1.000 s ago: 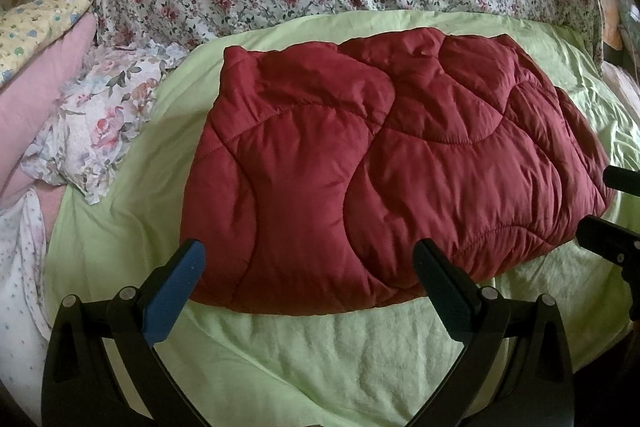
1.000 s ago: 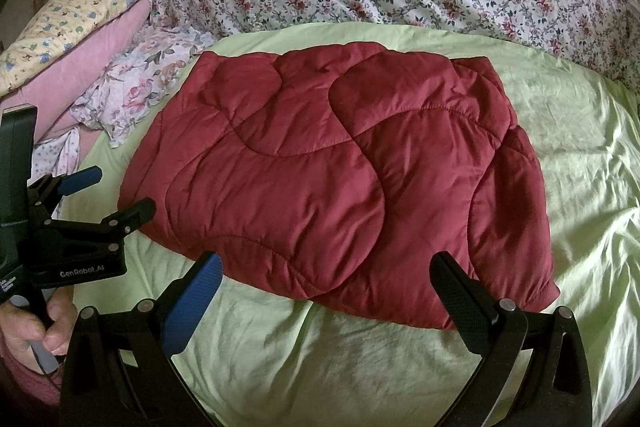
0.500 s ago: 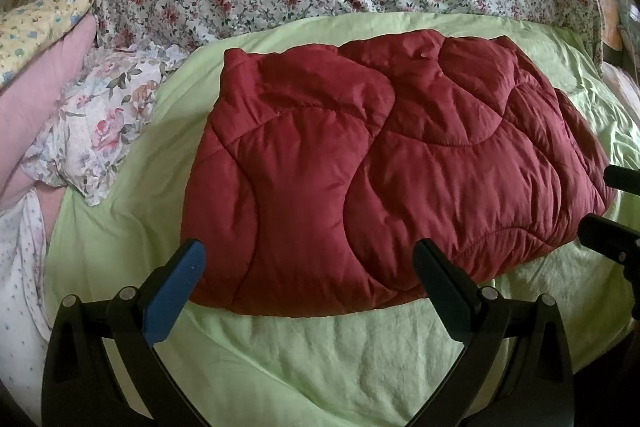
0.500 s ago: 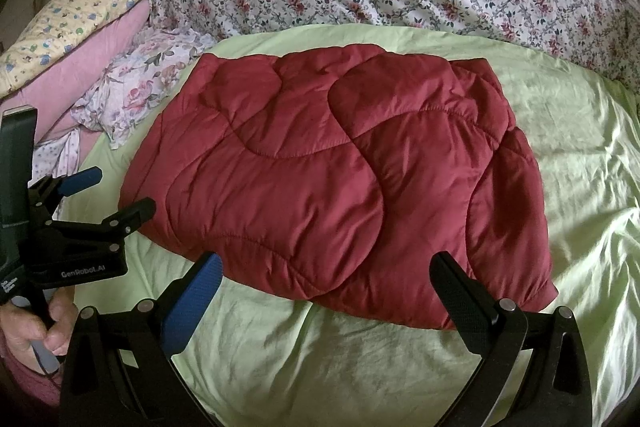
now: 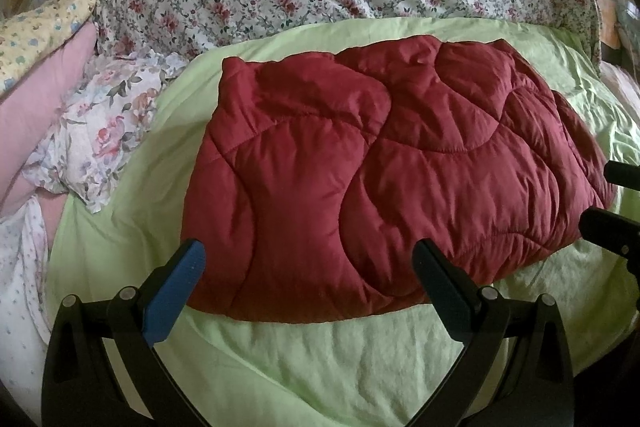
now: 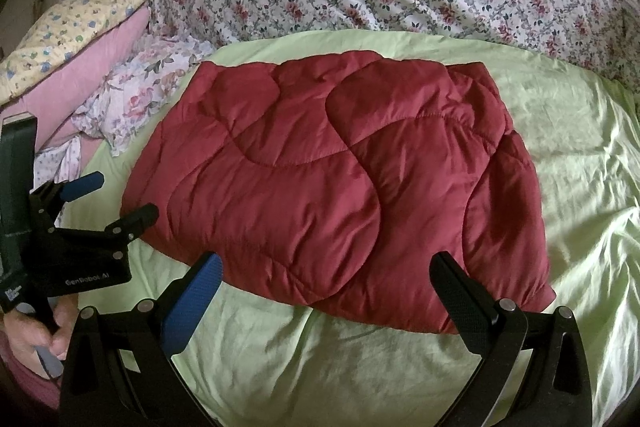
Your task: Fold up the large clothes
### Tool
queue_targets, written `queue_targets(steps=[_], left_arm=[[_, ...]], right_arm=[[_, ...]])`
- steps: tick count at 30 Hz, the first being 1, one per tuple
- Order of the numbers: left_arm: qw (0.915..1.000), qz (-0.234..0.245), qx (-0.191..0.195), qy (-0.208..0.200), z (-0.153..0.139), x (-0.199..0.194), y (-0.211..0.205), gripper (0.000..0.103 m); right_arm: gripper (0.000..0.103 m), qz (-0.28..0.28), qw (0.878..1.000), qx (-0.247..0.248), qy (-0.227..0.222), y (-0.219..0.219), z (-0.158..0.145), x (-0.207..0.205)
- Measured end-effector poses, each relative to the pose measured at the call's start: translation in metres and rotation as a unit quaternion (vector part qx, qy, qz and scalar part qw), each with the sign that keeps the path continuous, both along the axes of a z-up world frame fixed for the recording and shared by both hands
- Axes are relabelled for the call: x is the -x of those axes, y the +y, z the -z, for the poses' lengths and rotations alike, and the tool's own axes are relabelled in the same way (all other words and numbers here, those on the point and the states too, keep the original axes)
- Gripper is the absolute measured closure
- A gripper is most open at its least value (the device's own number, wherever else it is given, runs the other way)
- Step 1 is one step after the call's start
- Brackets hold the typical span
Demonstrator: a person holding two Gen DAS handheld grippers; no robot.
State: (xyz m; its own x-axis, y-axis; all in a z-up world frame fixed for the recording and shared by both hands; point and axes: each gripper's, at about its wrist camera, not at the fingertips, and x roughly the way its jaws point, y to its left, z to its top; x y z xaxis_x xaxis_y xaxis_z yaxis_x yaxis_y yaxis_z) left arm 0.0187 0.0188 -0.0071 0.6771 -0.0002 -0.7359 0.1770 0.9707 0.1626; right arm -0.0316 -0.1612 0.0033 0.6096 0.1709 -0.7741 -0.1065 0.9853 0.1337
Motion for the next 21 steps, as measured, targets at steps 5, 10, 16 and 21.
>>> queue_targets(steps=[5,10,16,21], left_arm=[[1.0,0.002,-0.003,-0.004,0.0003,0.0004,-0.0024,0.0],[1.0,0.002,-0.002,-0.003,0.0001,-0.0002,-0.0034,0.0],[1.0,0.001,0.001,-0.003,-0.0011,-0.001,-0.0031,0.0],[1.0,0.001,0.002,-0.003,-0.001,-0.0012,-0.0025,0.0]], right_arm=[[0.0,0.0,1.0,-0.001,-0.002,0.0,-0.0007,-0.0003],[0.0,0.003,1.0,-0.004,-0.001,-0.0021,-0.0006,-0.0015],[0.0,0.002,1.0,-0.004,-0.001,-0.0027,-0.0005,-0.0014],[0.0,0.003,1.0,-0.004,-0.001,-0.0033,-0.0009,-0.0014]])
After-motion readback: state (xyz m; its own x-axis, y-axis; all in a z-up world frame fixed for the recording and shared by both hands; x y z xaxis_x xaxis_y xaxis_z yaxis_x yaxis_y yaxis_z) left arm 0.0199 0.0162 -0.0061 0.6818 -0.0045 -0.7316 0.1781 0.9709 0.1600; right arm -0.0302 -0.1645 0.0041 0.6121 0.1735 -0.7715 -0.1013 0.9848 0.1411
